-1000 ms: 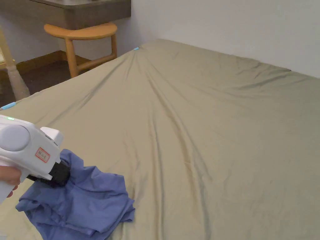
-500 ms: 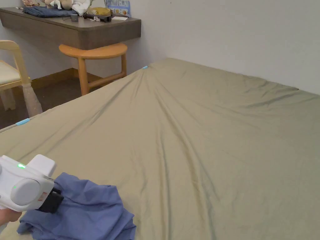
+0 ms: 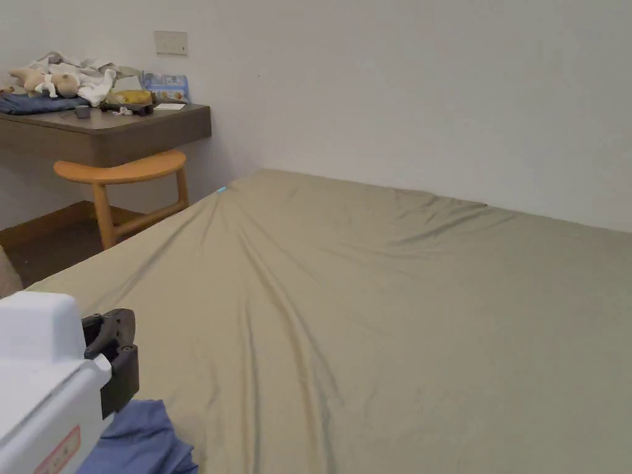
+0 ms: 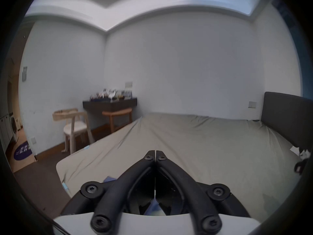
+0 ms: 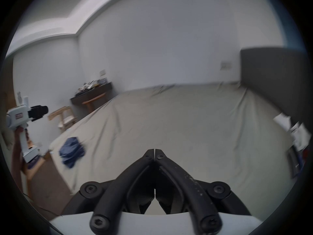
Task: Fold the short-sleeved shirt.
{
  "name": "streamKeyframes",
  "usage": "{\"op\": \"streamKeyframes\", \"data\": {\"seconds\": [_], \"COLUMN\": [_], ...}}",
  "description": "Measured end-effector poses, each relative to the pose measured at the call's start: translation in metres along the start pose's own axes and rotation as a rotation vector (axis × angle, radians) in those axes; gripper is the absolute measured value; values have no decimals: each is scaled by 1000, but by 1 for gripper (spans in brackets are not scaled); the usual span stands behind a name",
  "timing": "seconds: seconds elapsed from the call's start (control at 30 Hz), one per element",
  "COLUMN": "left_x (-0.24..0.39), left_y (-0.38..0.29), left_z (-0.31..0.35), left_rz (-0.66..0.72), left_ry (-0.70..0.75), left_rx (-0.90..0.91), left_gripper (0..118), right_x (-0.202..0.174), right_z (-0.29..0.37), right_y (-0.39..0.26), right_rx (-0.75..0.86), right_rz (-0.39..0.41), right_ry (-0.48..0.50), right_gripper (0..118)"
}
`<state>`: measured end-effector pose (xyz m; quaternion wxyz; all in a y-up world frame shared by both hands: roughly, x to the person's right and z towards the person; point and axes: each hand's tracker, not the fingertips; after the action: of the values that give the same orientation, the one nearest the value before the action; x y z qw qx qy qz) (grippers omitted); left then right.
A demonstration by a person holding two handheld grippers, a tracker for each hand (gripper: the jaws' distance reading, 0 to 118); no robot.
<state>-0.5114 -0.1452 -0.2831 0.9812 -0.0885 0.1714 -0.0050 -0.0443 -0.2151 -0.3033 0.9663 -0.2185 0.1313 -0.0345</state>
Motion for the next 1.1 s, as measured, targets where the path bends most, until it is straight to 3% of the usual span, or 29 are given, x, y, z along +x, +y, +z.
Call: {"op": "streamKeyframes", "data": {"seconds": [0.2, 0.4, 0.57, 0.83, 0.87, 0.9, 0.93, 0.97, 1.0, 1.03, 1.1], "left_x": [103, 167, 194, 192, 190, 188, 186, 185, 184, 183, 181], "left_y": [-15, -37, -48, -55, -54, -54, -53, -51, -50, -53, -53], "left_z": [30, 52, 52, 50, 50, 52, 51, 48, 45, 49, 51], "left_rz": [69, -13, -91, -45, -39, -34, -24, -10, 1, 7, 32], "left_ry": [-155, -282, -327, -328, -324, -321, -323, -327, -333, -321, -339], "left_rx": [54, 27, -19, -60, -52, -41, -38, -47, -75, -111, -80], "left_gripper": [0, 0, 0, 1, 6, 19, 51, 79, 118, 117, 118], "right_x": [42, 69, 80, 80, 79, 79, 80, 79, 79, 78, 84], "right_z": [53, 89, 97, 91, 90, 88, 86, 83, 81, 82, 76], "right_y": [22, 19, 4, 0, 0, 1, 1, 1, 0, -2, -4], "right_rx": [259, 358, 347, 355, 350, 336, 323, 310, 310, 342, 348], "right_rz": [94, 120, 72, 53, 69, 83, 87, 81, 72, 50, 65], "right_ry": [-242, -368, -405, -410, -410, -398, -390, -369, -373, -330, -370], "right_gripper": [1, 1, 1, 2, 11, 31, 71, 97, 118, 118, 118]}}
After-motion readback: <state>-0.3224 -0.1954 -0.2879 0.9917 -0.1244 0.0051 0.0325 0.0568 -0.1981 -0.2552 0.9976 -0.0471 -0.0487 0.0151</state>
